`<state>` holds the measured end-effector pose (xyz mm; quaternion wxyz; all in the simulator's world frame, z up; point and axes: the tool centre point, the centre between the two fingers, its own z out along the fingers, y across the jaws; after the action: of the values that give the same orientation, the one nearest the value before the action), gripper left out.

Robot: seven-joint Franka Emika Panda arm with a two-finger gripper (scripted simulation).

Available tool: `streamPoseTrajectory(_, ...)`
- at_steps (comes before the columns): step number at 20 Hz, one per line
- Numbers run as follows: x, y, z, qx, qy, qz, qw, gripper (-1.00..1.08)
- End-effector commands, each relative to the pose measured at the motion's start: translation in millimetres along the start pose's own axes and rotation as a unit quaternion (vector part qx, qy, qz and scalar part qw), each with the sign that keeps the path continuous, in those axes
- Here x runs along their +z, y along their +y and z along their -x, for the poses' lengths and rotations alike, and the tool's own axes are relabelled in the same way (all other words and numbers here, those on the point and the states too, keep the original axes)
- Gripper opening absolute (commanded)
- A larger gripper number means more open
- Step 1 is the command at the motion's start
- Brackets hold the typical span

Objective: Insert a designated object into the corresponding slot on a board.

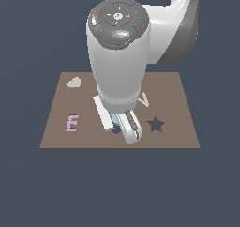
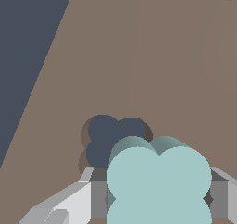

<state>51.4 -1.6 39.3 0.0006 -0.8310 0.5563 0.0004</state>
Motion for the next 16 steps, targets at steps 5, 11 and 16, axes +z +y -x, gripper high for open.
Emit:
streamPoseTrajectory(5,-1.1,-17.0,-7.9,0.037,0.000,0.000,0.9993,-1.00)
streamPoseTrajectory(11,-1.3,-22.4,-11.1,0.048,0.000,0.000,0.9988,-1.00)
streamPoseTrajectory(16,2.6,-21.9,-11.1,0.048,0.000,0.000,0.9989,-1.00)
